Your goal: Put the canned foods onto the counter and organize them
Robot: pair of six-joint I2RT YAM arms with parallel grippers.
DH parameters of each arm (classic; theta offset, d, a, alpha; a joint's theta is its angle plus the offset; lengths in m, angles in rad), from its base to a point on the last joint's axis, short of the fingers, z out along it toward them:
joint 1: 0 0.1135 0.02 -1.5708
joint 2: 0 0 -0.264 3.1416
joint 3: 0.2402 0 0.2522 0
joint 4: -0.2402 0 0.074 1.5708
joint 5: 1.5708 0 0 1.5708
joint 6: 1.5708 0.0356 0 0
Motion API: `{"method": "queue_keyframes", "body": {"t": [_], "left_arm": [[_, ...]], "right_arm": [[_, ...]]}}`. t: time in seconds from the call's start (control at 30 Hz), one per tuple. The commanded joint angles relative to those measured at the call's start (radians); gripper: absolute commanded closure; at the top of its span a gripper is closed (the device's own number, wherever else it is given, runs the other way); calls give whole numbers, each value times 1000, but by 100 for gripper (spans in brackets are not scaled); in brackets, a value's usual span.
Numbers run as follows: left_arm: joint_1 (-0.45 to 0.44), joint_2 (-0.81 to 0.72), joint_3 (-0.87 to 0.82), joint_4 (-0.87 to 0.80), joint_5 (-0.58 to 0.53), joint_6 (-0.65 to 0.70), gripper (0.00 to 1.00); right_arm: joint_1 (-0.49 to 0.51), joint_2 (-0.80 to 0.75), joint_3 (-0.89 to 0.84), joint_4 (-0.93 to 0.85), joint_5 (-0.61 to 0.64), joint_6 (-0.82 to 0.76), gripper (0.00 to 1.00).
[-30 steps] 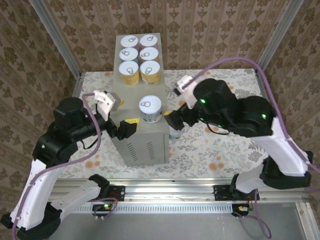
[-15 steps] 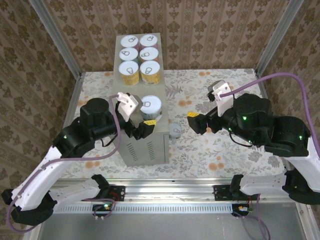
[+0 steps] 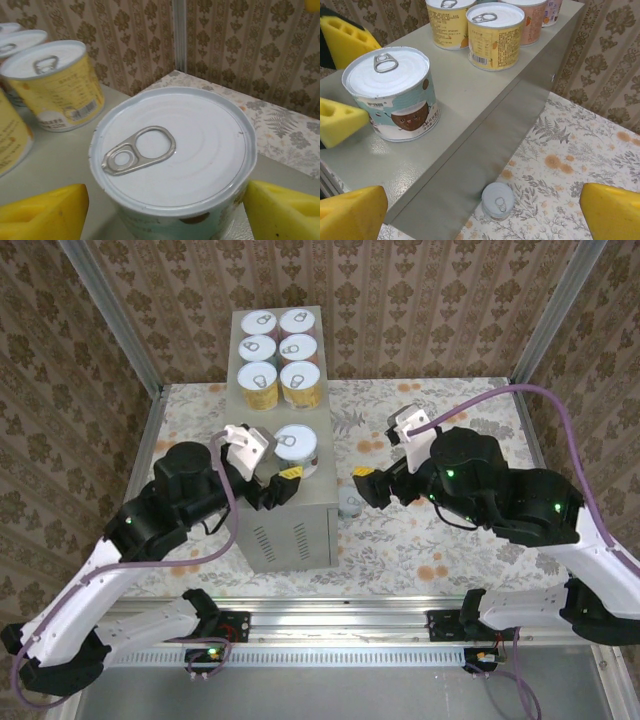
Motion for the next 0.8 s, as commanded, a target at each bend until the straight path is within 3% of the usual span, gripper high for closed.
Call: {"method": "queue_keyframes", "body": {"t": [0.0,0.27,0.53,0.77], "left_arm": [[27,-25,6,2,-38,30,18],[98,-60,8,-43,-13,31,17],[104,-85,-13,-65,51,43,7],[109,-98,-32,-72,47,58,4]], "right_arm": [[-14,8,-16,65,-30,-7,0],[-64,79,-16,114,-77,-6,0],[-158,218,55,114,-30,32,0],[-197,299,86,149,-89,4,0]]}}
